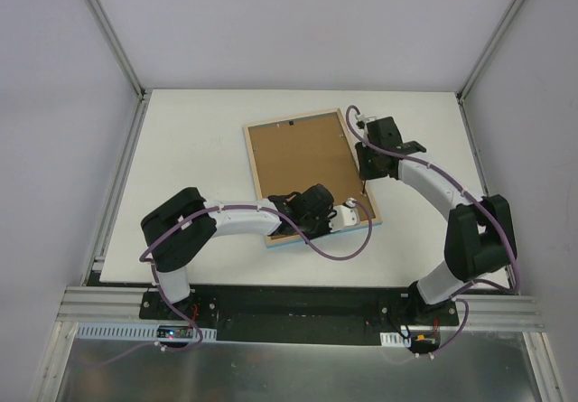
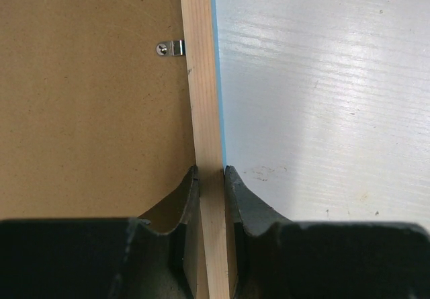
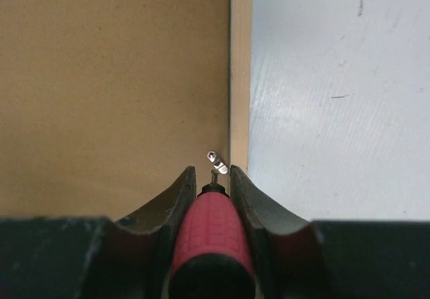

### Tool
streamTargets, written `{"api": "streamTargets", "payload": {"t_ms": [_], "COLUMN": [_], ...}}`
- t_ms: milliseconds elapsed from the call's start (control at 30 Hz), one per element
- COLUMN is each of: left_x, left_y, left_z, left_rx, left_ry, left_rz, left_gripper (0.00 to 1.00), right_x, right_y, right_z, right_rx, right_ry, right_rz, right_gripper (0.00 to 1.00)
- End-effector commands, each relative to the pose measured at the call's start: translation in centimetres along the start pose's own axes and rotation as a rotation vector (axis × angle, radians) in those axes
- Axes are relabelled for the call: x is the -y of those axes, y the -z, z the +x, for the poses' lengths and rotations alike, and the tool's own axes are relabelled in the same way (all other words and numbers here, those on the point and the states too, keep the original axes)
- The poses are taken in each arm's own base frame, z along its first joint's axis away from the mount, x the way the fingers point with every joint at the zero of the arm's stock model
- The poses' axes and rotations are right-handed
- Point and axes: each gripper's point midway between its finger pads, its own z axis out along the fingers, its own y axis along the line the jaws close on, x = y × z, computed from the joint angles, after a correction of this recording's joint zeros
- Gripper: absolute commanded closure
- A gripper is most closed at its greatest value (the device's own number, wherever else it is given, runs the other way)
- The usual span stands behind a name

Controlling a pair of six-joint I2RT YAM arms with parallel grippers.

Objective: Take the photo out of the frame
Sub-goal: Release the photo frame item from the photo frame.

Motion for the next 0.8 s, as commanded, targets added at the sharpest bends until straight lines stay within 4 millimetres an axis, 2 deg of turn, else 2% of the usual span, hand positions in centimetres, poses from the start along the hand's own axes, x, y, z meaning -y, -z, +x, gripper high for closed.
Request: {"api": "streamTargets", "payload": {"t_ms": [0,100,300,767], "left_x": [5.3,5.5,5.6,5.6], "left_y": [-0.3,-0.3,-0.2,-0.4], "left_z": [8.9,8.9,8.8,8.5], "left_rx": [-0.291,-0.288,-0.289,-0.286], "left_ry": [0.026,0.025,0.024,0.037], "left_rz": [0.203,0.214,0.215,0.215], "left_gripper": [1.0,1.0,1.0,1.0], "right_x": [1.4,2.0,2.1,1.3], "right_y": [2.6,2.9,1.9,0.7], "right_z": [-3.4,-2.9,-2.1,-2.1], "right_rx": [0.173,0.192,0.18,0.152], "right_ry": [-0.055,-0.065,-0.067,-0.091], "right_rz": [0.082,0.11,0.113,0.082], "right_gripper": [0.99,0.99,0.99,0.99]}}
